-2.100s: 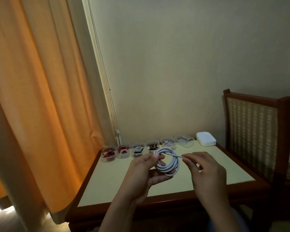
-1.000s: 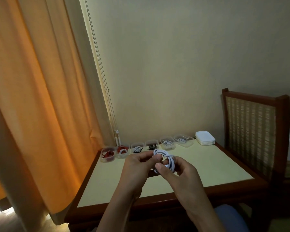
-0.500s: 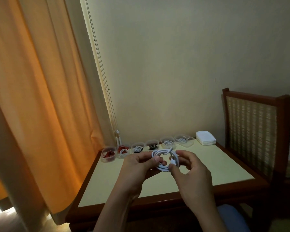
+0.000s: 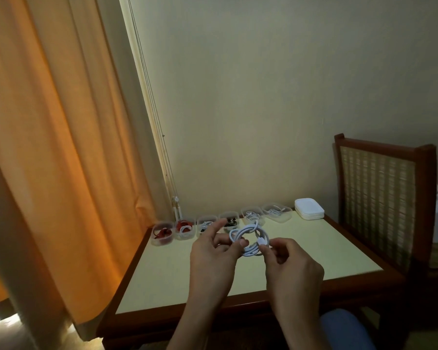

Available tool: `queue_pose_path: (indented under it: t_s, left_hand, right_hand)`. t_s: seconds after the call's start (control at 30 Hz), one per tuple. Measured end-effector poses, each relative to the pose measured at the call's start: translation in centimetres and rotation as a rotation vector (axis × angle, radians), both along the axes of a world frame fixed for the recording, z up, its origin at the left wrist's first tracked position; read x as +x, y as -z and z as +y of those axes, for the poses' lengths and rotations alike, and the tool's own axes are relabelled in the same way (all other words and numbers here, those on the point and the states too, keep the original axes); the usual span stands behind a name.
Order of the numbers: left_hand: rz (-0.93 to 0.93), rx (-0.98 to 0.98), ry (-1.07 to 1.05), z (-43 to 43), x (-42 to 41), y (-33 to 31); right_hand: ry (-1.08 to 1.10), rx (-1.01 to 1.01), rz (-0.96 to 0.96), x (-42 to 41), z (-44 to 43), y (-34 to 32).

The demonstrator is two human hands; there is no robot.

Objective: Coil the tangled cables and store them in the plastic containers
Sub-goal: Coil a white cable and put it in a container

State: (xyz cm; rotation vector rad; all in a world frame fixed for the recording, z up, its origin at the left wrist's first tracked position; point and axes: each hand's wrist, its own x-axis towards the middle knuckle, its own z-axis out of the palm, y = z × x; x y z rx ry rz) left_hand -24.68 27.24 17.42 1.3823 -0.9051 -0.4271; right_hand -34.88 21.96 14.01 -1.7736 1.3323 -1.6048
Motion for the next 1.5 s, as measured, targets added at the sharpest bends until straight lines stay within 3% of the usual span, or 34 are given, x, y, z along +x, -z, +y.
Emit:
queue_pose_path:
  t_s: [0.27,0.5,0.7,0.9,1.1,1.5]
  left_hand:
    - [-0.159,-0.034,-0.153,-0.8,-1.3,1.2]
    - [-0.253,0.000,-0.237,-0.8,0.0,1.4]
    - [-0.320,0.046,-0.206,-0.7,2.8,0.4]
    - [-0.057,0.026,0.017,-0.5,3.1,0.7]
    - [0.189,0.046,0.146,-1.4,3.1,1.4]
    - [0.390,0.143,0.226,-9.7,4.8,4.2]
  right_hand:
    - [-0.091,0.058,-0.090,-0.1,-0.8,0.8]
    - [-0.307,0.067,0.082,-1.4,-1.7,0.7]
    - [-0.382,0.024,0.003,-3.3,-3.0,0.5]
    - [-0.372,0.015,-0.051,-3.5,-3.6,1.1]
    - [-0.486,0.224,-0.294,-1.9,-4.4,2.5]
    - [-0.434,0.255,-0.181,-1.1,-11.2,4.6]
